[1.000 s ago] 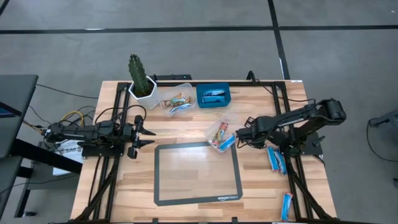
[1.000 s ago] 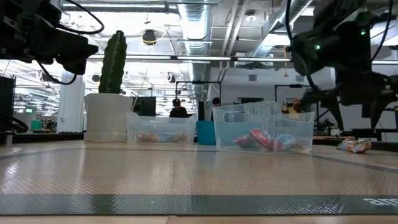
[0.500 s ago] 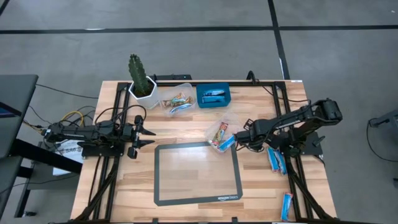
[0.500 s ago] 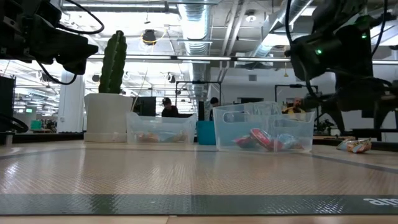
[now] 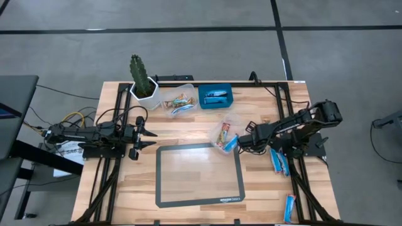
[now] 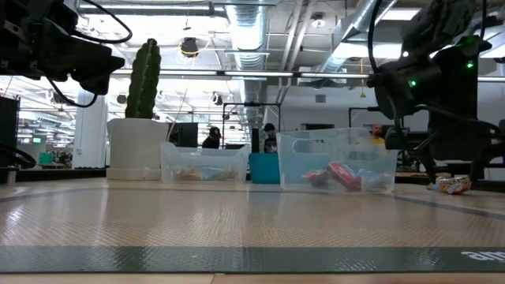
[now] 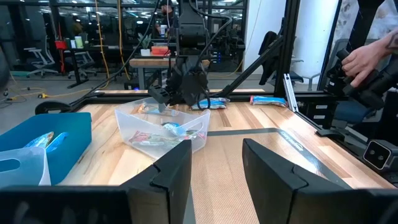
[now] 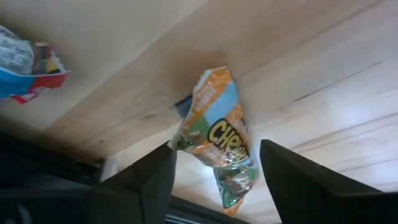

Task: Pick and place Granola Bars by type
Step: Put the yellow granola bar into the top transparent bin

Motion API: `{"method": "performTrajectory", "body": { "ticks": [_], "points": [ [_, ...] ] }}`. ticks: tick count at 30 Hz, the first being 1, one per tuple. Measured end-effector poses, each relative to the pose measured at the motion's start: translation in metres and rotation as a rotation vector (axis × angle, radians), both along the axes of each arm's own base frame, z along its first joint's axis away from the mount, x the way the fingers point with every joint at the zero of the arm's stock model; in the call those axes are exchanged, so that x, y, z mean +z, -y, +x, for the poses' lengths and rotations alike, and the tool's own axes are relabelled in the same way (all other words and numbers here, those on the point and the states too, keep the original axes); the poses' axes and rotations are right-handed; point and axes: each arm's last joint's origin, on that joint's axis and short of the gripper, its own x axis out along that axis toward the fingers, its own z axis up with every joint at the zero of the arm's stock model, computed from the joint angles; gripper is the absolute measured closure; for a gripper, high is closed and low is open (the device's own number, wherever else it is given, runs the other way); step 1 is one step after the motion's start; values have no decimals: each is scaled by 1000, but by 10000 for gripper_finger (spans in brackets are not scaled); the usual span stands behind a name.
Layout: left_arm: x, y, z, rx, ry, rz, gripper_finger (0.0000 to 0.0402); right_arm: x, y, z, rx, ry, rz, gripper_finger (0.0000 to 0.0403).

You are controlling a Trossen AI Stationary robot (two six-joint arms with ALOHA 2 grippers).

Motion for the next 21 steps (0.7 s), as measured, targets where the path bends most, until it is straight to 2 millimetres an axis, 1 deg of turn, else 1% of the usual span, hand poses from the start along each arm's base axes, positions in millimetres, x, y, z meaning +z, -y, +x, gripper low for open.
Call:
{"method": "performTrajectory", "body": {
  "ticks": [4,11,15,18,21],
  "points": [
    [0,0,0,0,0,-1,266,0,0,0,-2,2,1,205],
    [0,0,0,0,0,-1,266,-9,-2,-2,-16,37,16,260],
    [0,0,0,0,0,-2,266,-10,-2,-3,-22,46,13,289],
    [0,0,0,0,0,-2,266,-9,-3,-1,-22,61,11,304],
    [0,0,0,0,0,-2,266,-8,-3,1,-22,75,5,312]
  ]
}}
